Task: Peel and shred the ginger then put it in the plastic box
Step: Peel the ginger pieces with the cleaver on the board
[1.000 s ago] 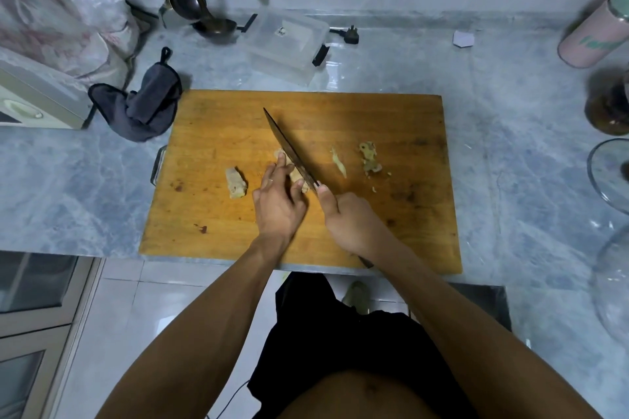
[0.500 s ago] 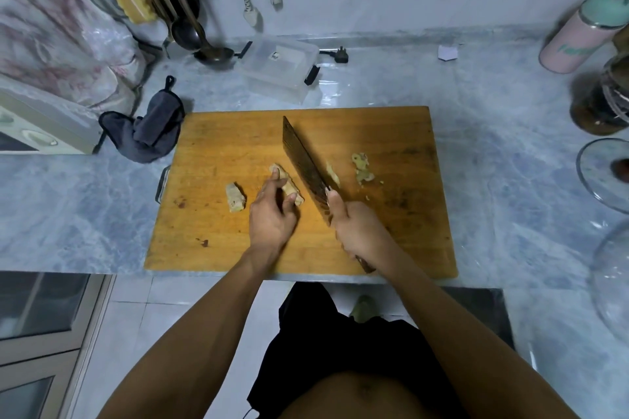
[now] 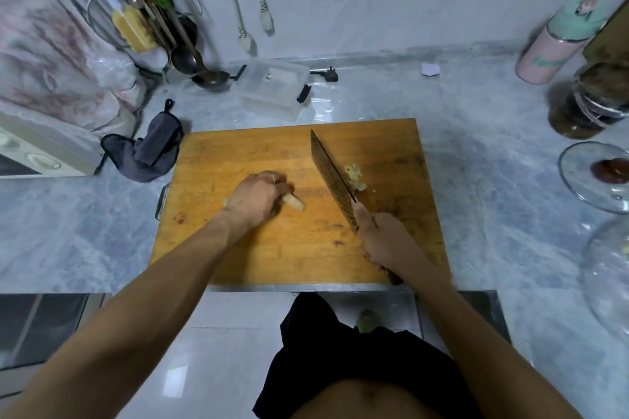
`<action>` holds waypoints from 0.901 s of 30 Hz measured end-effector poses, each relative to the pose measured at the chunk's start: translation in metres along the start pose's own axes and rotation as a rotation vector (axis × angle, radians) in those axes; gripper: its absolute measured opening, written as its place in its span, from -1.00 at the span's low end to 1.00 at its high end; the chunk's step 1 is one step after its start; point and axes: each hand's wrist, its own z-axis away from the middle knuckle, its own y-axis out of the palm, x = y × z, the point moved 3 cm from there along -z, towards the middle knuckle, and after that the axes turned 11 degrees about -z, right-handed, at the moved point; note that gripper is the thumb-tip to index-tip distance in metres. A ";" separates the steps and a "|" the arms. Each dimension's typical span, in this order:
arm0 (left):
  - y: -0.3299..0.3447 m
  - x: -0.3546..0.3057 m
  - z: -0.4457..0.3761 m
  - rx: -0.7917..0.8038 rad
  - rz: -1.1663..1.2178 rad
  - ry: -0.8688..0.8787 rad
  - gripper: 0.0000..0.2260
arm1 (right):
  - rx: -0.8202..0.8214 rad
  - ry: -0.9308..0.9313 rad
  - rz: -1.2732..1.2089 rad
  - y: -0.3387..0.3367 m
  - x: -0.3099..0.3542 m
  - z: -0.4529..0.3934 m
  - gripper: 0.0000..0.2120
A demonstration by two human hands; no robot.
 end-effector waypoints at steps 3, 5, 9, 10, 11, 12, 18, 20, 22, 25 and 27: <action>-0.012 -0.003 -0.001 -0.018 0.220 -0.260 -0.73 | 0.006 -0.010 -0.010 0.000 0.000 0.002 -0.37; -0.008 -0.009 0.003 -0.027 0.526 -0.511 -0.77 | 0.002 -0.006 -0.011 0.001 0.002 0.004 -0.39; 0.019 -0.032 0.014 -0.114 0.847 -0.746 -0.67 | 0.018 0.018 -0.027 0.010 0.007 0.005 -0.41; 0.025 -0.035 0.015 -0.138 0.903 -0.798 -0.69 | 0.030 0.023 -0.030 0.013 0.008 0.005 -0.41; 0.029 -0.038 0.016 -0.154 0.971 -0.858 -0.70 | 0.045 0.026 -0.024 0.015 0.009 0.005 -0.38; 0.032 -0.040 0.017 -0.158 1.055 -0.909 -0.71 | 0.063 0.029 -0.012 0.019 0.010 0.005 -0.35; 0.026 -0.049 0.025 -0.252 0.987 -0.852 -0.65 | 0.106 0.068 0.004 0.033 0.013 0.001 -0.39; 0.019 -0.053 0.028 -0.332 0.914 -0.764 -0.64 | 0.117 0.064 0.012 0.035 0.016 -0.001 -0.39; 0.018 -0.056 0.029 -0.362 0.894 -0.735 -0.65 | 0.118 0.038 0.045 0.037 0.018 -0.002 -0.38; 0.020 -0.057 0.029 -0.342 0.965 -0.766 -0.65 | 0.102 0.007 0.072 0.038 0.020 0.000 -0.37; 0.019 -0.057 0.028 -0.334 0.989 -0.778 -0.65 | 0.095 -0.006 0.060 0.036 0.023 0.002 -0.38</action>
